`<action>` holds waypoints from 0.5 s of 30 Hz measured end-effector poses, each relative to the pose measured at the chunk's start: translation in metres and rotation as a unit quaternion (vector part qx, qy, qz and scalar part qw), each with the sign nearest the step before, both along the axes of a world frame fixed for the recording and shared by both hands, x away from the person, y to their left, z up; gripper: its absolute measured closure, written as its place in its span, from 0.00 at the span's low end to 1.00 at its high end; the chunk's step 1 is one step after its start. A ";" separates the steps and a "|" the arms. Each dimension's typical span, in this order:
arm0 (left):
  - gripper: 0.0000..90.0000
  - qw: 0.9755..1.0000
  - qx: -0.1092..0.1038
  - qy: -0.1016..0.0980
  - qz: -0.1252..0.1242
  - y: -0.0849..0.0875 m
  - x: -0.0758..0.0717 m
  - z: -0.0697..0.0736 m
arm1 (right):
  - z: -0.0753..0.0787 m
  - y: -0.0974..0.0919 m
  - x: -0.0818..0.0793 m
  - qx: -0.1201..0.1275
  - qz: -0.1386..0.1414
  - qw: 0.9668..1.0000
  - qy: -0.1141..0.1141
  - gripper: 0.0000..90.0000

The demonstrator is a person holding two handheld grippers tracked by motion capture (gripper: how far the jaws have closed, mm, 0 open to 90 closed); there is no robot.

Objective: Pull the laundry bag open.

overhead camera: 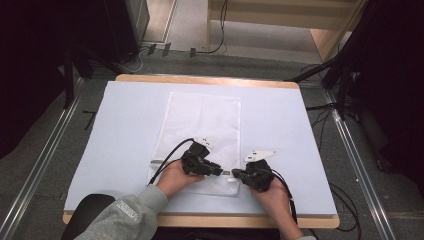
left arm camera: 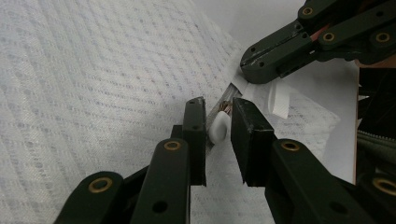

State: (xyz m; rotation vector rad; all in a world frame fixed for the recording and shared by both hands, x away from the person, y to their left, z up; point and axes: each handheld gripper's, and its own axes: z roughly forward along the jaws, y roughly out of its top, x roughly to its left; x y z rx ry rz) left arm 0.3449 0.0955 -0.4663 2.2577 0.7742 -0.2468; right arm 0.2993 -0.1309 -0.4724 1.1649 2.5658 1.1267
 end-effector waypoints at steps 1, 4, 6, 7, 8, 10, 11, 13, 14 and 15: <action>0.85 1.000 0.001 -0.001 0.001 0.000 0.000 0.000 | 0.000 0.000 0.000 0.000 -0.001 1.000 0.001 1.00; 0.85 1.000 -0.002 -0.001 0.001 0.000 -0.001 0.000 | 0.000 0.000 0.000 0.000 0.000 1.000 0.001 1.00; 0.86 1.000 0.000 -0.003 -0.001 0.000 -0.001 0.000 | 0.000 0.000 0.000 0.001 0.001 1.000 0.001 1.00; 0.86 1.000 -0.002 -0.001 -0.003 0.000 -0.001 0.001 | 0.000 0.000 0.000 0.002 0.000 1.000 0.001 1.00; 0.86 1.000 -0.002 -0.001 -0.003 0.000 -0.001 0.001 | 0.000 0.000 0.000 0.002 0.000 1.000 0.001 1.00; 0.86 1.000 -0.002 0.000 -0.009 0.001 -0.003 0.003 | 0.000 0.000 0.000 0.001 0.000 1.000 0.000 1.00; 0.86 1.000 -0.002 0.000 -0.009 0.001 -0.003 0.003 | 0.000 0.000 0.000 0.001 0.000 1.000 0.000 1.00; 0.86 1.000 0.000 0.003 -0.008 -0.001 -0.004 0.000 | 0.000 0.000 0.001 0.003 0.001 1.000 0.000 1.00; 0.87 1.000 -0.001 0.002 -0.010 -0.002 -0.003 -0.001 | 0.000 0.000 0.000 0.002 0.000 1.000 0.001 1.00; 0.88 1.000 -0.001 0.002 -0.010 -0.002 -0.003 -0.001 | 0.000 0.000 0.000 0.002 -0.001 1.000 0.001 1.00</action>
